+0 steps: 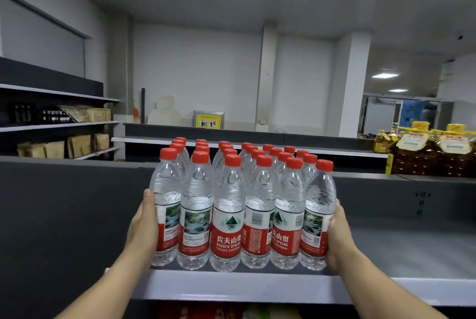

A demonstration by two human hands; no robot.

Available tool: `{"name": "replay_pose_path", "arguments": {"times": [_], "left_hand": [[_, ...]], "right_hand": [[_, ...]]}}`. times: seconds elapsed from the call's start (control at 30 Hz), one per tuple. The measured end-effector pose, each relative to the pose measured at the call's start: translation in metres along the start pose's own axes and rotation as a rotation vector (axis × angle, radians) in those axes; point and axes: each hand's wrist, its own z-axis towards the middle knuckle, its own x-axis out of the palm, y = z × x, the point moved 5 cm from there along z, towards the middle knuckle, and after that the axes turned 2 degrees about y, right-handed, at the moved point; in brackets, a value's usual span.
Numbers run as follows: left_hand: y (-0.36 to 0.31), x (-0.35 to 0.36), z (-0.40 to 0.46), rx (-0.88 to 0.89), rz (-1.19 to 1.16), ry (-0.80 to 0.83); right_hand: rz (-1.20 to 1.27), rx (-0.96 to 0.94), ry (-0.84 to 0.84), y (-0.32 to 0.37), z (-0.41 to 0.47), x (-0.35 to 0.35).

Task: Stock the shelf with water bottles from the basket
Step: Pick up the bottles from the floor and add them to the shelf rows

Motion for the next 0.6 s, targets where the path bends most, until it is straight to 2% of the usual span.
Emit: {"name": "replay_pose_path", "arguments": {"times": [0.33,0.47,0.6], "left_hand": [[-0.003,0.003,-0.001,0.045,0.055,0.038],[-0.009,0.002,-0.015,0.167,0.106,0.047],[-0.007,0.006,-0.026,0.189,0.19,0.04]], "right_hand": [[0.009,0.06,0.034,-0.007,-0.001,-0.004],[-0.041,0.001,0.004,-0.001,-0.005,-0.002],[-0.091,-0.048,-0.042,0.0,-0.009,-0.005]]}}
